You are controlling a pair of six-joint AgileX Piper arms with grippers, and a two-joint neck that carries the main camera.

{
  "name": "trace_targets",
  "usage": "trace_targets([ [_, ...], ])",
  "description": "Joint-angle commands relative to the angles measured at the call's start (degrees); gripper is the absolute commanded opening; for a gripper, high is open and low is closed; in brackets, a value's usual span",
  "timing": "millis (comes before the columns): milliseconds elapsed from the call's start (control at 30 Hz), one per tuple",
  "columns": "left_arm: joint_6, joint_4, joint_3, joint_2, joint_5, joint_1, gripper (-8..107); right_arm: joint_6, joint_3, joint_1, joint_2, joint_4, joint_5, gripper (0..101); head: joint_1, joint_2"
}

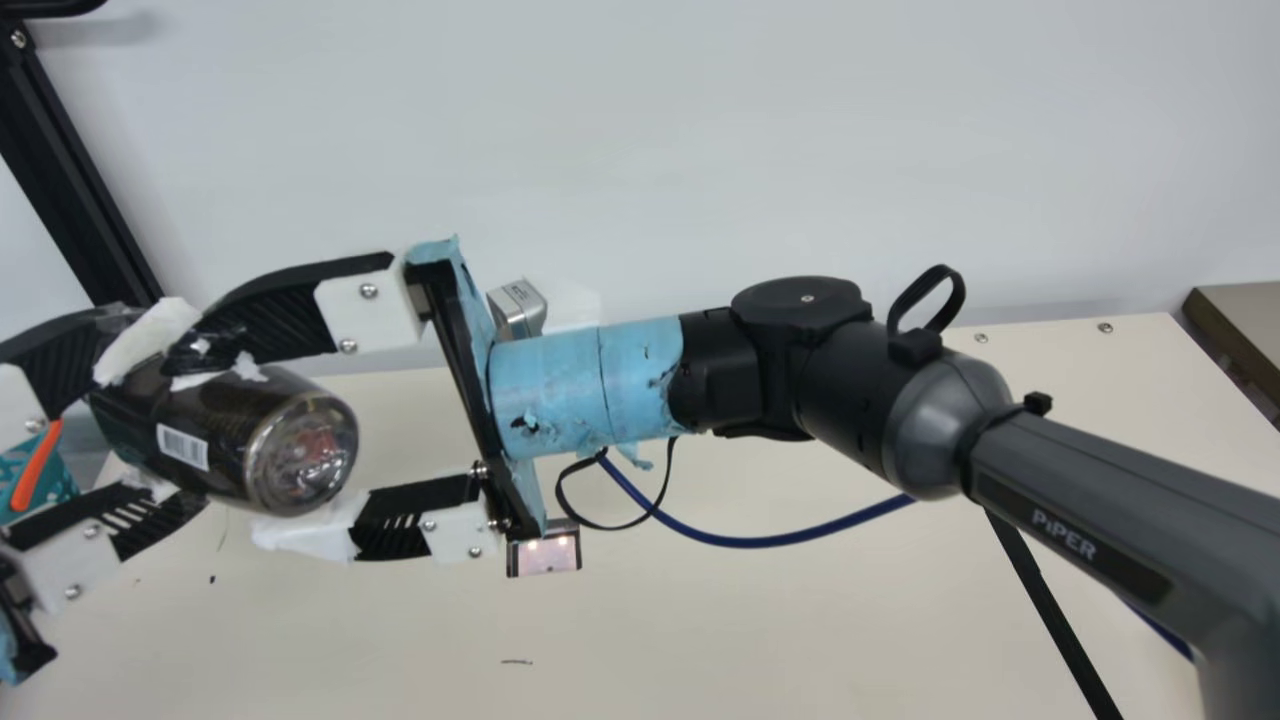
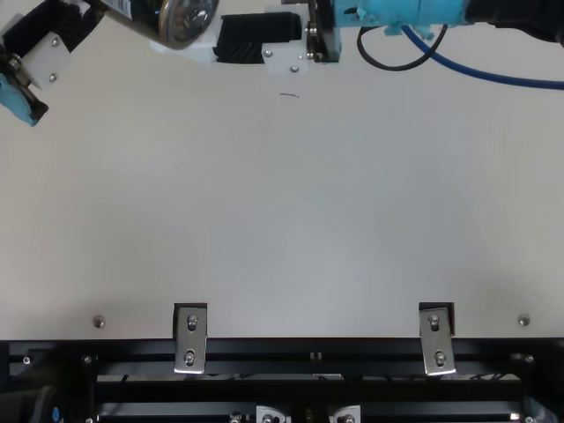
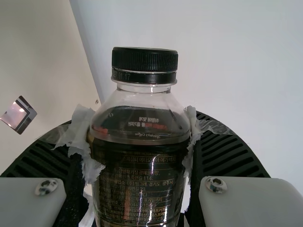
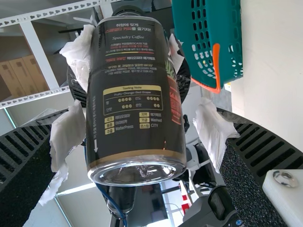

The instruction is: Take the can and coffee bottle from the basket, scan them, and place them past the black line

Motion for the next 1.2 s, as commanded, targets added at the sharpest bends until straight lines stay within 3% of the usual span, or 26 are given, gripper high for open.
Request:
trace_targets([
  [0,0.00,0.00,0.00,0.00,0.00,0.00,10,0.00,0.00,0.00,0.00,0.00,0.00,101,-2.10,-0.79],
  [200,0.00,0.00,0.00,0.00,0.00,0.00,10,0.00,0.00,0.00,0.00,0.00,0.03,101,-2.10,-0.79],
  [233,0.00,0.00,0.00,0.00,0.00,0.00,10,0.00,0.00,0.00,0.00,0.00,0.03,0,-2.10,-0.79],
  [800,0.00,0.01,0.00,0.00,0.00,0.00,10,0.00,0.00,0.00,0.00,0.36,0.03,0,-2.10,-0.79],
  [833,0.00,0.01,0.00,0.00,0.00,0.00,90,0.00,0.00,0.00,0.00,0.36,0.03,0,-2.10,-0.79],
  [1167,0.00,0.01,0.00,0.00,0.00,0.00,90,0.00,0.00,0.00,0.00,0.02,0.03,0,-2.10,-0.79],
])
